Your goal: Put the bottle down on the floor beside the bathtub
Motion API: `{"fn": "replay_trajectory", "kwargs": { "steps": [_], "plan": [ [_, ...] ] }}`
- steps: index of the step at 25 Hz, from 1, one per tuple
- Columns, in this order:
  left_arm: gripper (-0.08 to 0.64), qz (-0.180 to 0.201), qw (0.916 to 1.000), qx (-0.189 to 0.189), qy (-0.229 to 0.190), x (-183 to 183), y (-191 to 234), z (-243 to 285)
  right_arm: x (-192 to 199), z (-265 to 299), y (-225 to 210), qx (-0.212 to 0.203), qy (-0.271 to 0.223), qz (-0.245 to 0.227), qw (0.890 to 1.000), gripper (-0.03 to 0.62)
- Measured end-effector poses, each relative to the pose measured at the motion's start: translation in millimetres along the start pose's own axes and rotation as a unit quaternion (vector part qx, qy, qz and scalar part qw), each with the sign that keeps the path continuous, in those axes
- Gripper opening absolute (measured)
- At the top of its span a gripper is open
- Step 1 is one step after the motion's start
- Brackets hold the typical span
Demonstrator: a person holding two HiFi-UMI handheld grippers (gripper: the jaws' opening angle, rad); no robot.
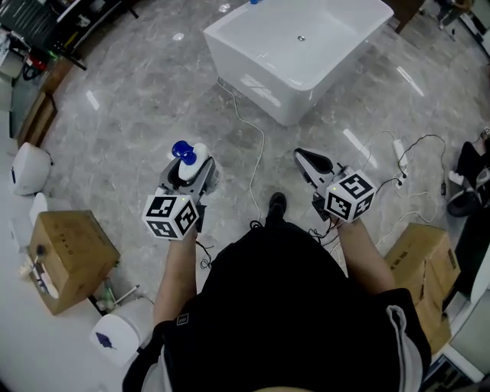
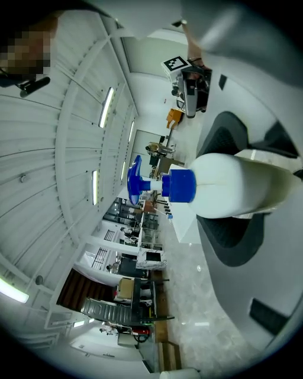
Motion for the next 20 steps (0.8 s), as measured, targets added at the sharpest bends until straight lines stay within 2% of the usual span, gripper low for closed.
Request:
{"fn": "replay_trajectory", "kwargs": {
  "steps": [4, 8, 12, 20],
  "plan": [
    [0.273, 0.004, 1.0, 0.0, -0.007, -23, -14, 43, -16, 11, -46, -0.016, 0.007, -0.003, 1.0, 0.029],
    [0.273, 0.013, 0.9999, 0.011, -0.001, -32, -26, 67, -22, 19, -65, -0.028, 0.006, 0.01, 1.0, 0.029],
    [0.273, -0.003, 0.9998, 0.013, 0.012, -34, -13, 90, -22, 37, -75, -0.036, 0.015, 0.018, 0.999, 0.029],
    [0.273, -0.011, 0.9992, 0.038, 0.004, -52, 24, 148, -35, 77, -104, -0.014, 0.04, 0.026, 0.999, 0.029]
  ]
}}
Point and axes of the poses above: the fingertips, and each gripper's own axes: z forward along the fingers, y to its left, x out of its underside, the point moved 3 cm from there along -z, backward along the fingers
